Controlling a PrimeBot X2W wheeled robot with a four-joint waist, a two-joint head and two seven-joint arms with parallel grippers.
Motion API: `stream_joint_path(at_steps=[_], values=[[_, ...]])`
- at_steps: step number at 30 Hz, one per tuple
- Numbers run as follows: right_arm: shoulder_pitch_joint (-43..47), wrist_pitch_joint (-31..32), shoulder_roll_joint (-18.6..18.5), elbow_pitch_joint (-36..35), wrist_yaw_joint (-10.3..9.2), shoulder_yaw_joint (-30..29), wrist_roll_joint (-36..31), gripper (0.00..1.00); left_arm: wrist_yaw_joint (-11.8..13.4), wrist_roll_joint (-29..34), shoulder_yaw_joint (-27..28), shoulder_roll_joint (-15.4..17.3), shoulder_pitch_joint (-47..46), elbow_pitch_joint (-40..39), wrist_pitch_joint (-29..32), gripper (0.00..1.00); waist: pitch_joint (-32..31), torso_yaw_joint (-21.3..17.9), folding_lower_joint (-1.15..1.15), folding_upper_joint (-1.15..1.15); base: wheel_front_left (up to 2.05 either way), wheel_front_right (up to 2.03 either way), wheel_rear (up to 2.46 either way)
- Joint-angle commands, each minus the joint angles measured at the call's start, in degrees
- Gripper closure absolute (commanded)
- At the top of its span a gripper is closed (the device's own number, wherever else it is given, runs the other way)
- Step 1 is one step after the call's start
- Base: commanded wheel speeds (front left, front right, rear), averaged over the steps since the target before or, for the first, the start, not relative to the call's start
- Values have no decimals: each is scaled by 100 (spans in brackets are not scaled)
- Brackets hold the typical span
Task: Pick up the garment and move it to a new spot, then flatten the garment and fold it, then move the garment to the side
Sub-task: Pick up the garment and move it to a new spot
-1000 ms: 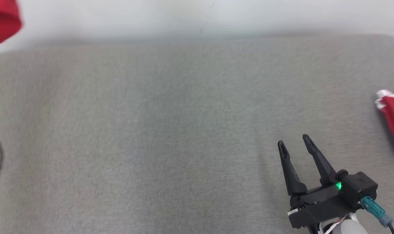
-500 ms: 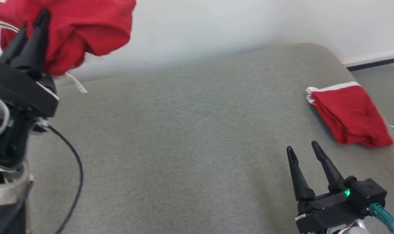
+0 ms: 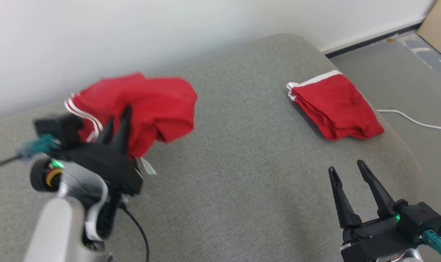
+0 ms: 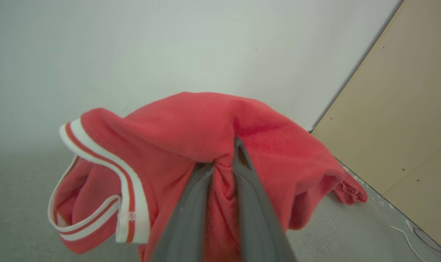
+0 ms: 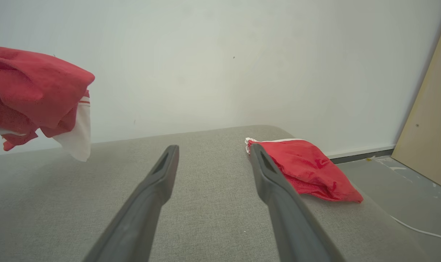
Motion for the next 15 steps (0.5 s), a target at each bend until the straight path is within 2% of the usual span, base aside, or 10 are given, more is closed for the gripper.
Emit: stream_joint_path(at_steps=[1,9,13,14,15], values=[[40,8,-24,-37,-13,-26,-22,0,17,130,-69,-60,147,169,-146,100,190,-159,0,0,0,0,0],[35,20,97,-85,-13,40,24,0,-101,574,-659,-389,492,1587,-1027,100,302,-145,0,0,0,0,0],[-40,9,121,-77,-13,99,34,0,-79,692,-894,-536,550,2275,-1374,100,298,-96,0,0,0,0,0],[-36,1,119,-74,-13,84,36,0,-98,752,-981,-575,527,2550,-1591,7,287,-42,0,0,0,0,0],[-26,-2,120,-72,-13,81,34,0,-78,783,-994,-582,509,2645,-1724,0,276,-13,0,0,0,0,0]])
